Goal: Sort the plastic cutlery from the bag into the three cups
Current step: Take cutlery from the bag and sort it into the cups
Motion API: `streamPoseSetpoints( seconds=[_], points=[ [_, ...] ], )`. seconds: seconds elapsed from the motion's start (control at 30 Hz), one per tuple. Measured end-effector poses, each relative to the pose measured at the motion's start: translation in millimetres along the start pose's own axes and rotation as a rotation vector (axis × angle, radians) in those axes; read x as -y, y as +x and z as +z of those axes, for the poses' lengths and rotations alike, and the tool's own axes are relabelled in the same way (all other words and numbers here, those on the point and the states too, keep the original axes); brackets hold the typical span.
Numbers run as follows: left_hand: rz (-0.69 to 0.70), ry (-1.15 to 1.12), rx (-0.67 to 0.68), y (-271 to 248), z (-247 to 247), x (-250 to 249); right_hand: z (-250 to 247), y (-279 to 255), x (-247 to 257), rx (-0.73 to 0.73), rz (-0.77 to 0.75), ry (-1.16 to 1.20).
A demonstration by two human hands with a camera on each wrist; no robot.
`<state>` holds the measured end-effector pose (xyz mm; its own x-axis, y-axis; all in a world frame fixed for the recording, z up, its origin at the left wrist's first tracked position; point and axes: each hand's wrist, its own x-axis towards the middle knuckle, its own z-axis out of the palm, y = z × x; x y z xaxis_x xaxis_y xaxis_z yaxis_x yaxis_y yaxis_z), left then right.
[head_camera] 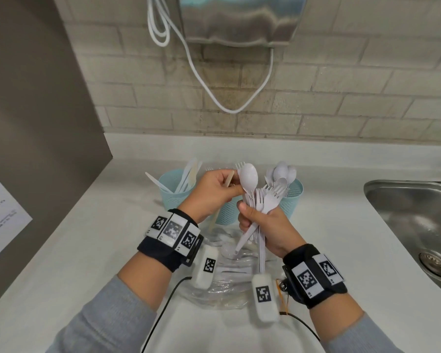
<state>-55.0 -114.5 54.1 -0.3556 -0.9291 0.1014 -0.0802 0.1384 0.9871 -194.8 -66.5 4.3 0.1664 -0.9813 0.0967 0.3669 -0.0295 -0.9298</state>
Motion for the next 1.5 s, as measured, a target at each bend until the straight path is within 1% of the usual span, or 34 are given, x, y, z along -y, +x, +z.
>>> streamPoseSetpoints(
  seconds=[0.1, 0.17, 0.27, 0.4, 0.47, 0.57, 0.67, 0.73, 0.8, 0.87, 0.93, 1.03, 1.1, 1.17, 1.2, 1.23, 1.33, 1.37, 1.43, 1.5],
  points=[
    [0.034, -0.091, -0.130, 2.4, -2.8, -2.3, -1.7, 0.1, -0.6, 0.004, 0.011, -0.044],
    [0.046, -0.138, -0.168, 3.5, -5.8, -2.8, -3.6, 0.4, -1.2, 0.015, 0.022, -0.044],
    [0.045, -0.167, -0.164, 2.5, -2.6, -2.2, -3.6, 1.5, -2.4, 0.022, 0.035, -0.041],
    [0.008, -0.072, -0.119, -1.1, 8.0, 4.8, -0.7, 3.0, -3.4, 0.028, 0.049, 0.005],
    [0.018, -0.067, -0.131, -2.2, 8.8, 6.2, -1.4, 3.4, -4.1, 0.032, 0.053, 0.001],
    [0.054, -0.124, -0.248, 0.1, 2.0, 0.2, -5.5, 3.5, -7.0, 0.023, 0.049, -0.083],
    [0.065, -0.296, -0.388, 8.3, -17.6, -12.7, -8.9, 2.3, -10.3, -0.002, 0.059, -0.145],
    [0.094, -0.391, -0.476, 15.5, -36.1, -23.3, -9.3, 1.5, -11.1, -0.012, 0.075, -0.131],
    [0.145, -0.432, -0.526, 21.4, -54.4, -33.8, -9.2, 1.7, -9.9, -0.013, 0.086, -0.098],
    [0.191, -0.396, -0.556, 26.9, -71.4, -39.6, -7.9, 2.2, -6.6, -0.014, 0.080, -0.077],
    [0.232, -0.288, -0.584, 31.2, -84.0, -38.9, -6.5, 2.6, -2.8, -0.012, 0.065, -0.046],
    [0.267, -0.086, -0.595, 38.4, -91.1, -25.0, -4.2, 3.6, 1.2, -0.008, 0.028, -0.028],
    [0.282, -0.024, -0.603, 42.0, -89.8, -11.7, -2.3, 4.6, 2.4, -0.002, 0.007, -0.035],
    [0.245, -0.005, -0.610, 45.2, -88.6, 3.0, -1.3, 5.9, 3.4, -0.001, -0.006, -0.043],
    [0.195, -0.001, -0.600, 46.6, -87.7, 10.5, -1.2, 6.6, 3.8, 0.001, -0.011, -0.046],
    [0.124, 0.020, -0.570, 47.0, -86.3, 17.7, -1.3, 7.1, 4.3, 0.006, -0.015, -0.043],
    [-0.152, 0.184, -0.451, 45.6, -81.9, 36.8, -2.3, 7.8, 5.8, 0.019, -0.020, -0.045],
    [-0.209, 0.212, -0.426, 45.0, -81.2, 41.3, -2.7, 7.6, 6.4, 0.019, -0.018, -0.063],
    [-0.227, 0.227, -0.419, 45.0, -81.7, 46.6, -3.5, 6.8, 6.9, 0.007, -0.017, -0.147],
    [-0.183, 0.234, -0.436, 46.1, -84.0, 48.5, -3.5, 6.5, 5.6, -0.018, -0.018, -0.244]
  ],
)
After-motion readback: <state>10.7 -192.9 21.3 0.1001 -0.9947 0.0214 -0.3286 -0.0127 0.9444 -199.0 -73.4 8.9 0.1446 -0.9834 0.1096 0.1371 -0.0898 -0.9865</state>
